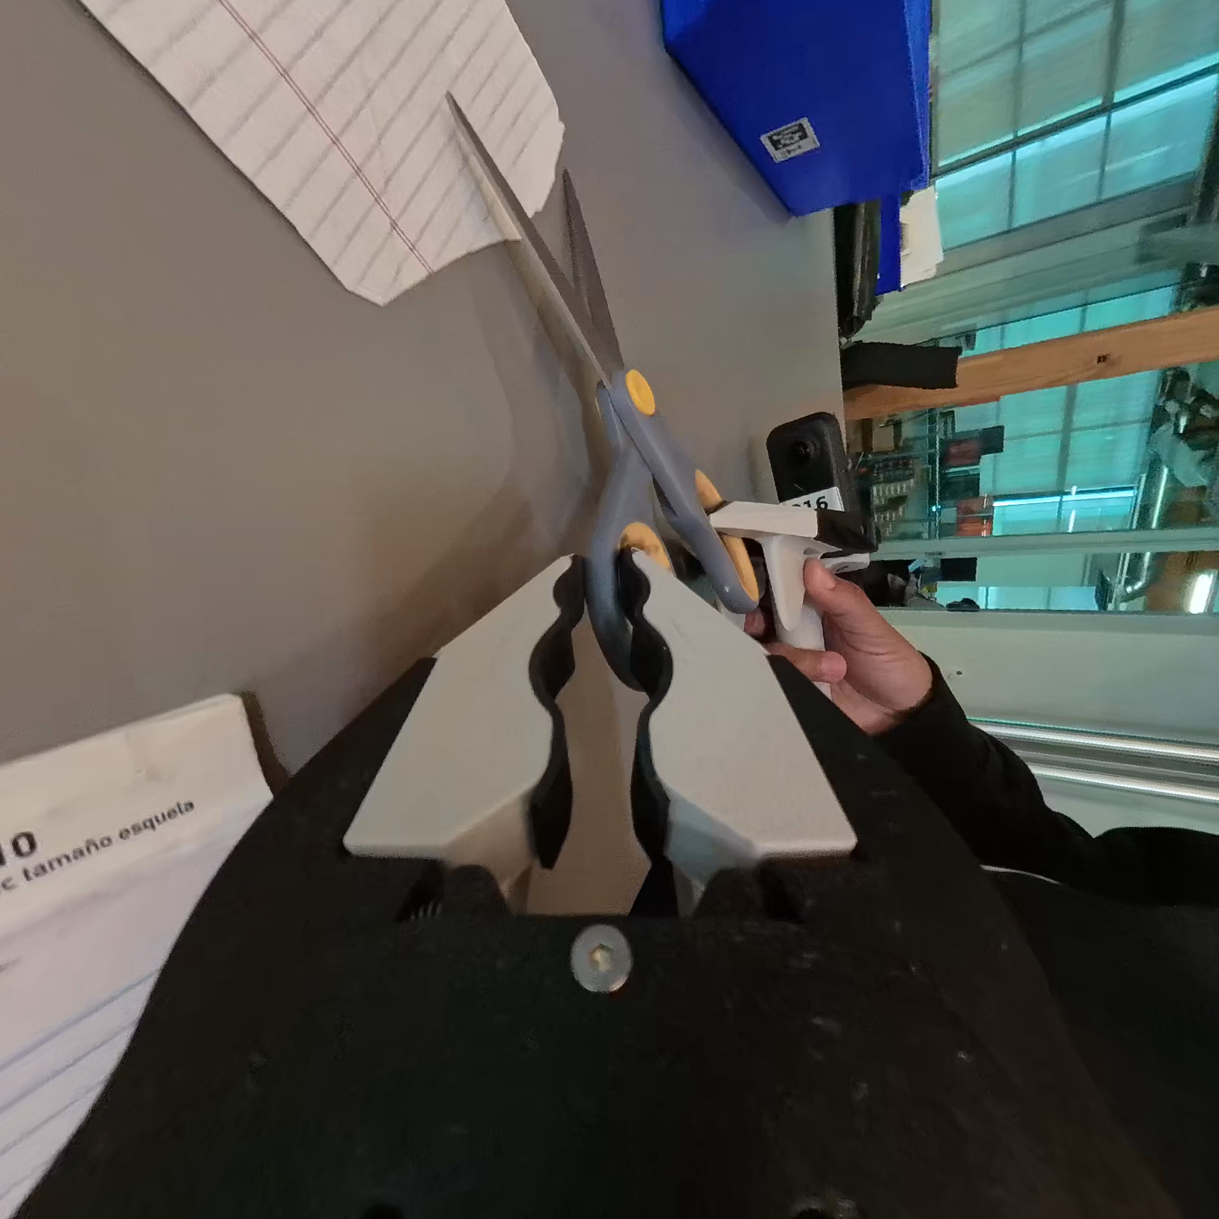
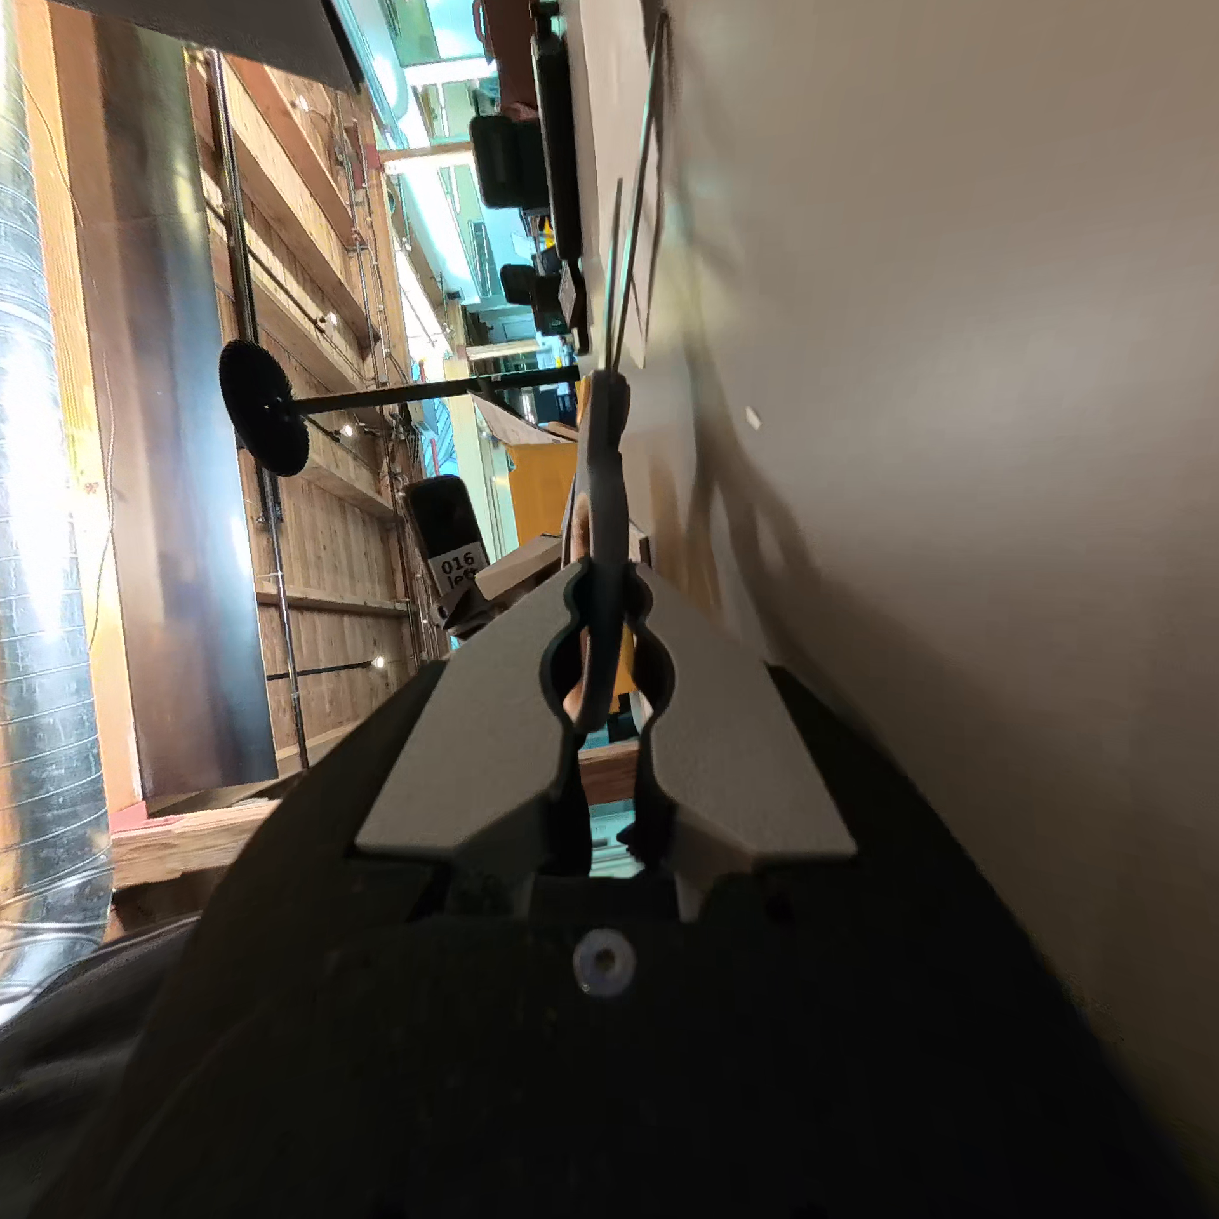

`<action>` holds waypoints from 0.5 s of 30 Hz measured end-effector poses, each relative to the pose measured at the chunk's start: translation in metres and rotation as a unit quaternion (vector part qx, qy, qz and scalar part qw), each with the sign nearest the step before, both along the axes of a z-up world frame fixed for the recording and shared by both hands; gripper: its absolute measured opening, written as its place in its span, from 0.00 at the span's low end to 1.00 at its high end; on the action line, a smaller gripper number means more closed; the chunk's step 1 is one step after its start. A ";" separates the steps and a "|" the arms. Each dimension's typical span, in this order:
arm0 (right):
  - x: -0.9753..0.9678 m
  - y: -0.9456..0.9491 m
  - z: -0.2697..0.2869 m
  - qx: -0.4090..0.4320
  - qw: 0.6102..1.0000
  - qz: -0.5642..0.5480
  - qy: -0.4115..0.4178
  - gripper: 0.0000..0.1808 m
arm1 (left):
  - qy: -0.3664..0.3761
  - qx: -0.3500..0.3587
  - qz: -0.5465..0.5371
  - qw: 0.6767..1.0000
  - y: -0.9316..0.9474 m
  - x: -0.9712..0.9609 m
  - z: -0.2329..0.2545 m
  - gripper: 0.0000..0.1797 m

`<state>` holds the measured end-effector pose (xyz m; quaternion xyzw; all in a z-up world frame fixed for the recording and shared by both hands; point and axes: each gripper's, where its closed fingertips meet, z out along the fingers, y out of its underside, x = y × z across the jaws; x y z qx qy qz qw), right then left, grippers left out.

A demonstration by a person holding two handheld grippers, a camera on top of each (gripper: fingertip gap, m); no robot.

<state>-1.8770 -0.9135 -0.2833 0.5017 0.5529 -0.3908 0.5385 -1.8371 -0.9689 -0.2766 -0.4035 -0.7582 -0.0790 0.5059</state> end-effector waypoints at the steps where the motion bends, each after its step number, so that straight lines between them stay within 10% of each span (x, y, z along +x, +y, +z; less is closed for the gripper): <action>1: -0.002 -0.003 0.000 0.000 1.000 0.004 0.003 0.04 | -0.002 0.000 0.004 1.000 -0.003 -0.002 0.000 0.04; 15: 0.011 -0.038 0.012 -0.027 0.985 0.167 0.044 0.05 | -0.023 0.036 0.044 0.998 -0.014 0.016 -0.007 0.04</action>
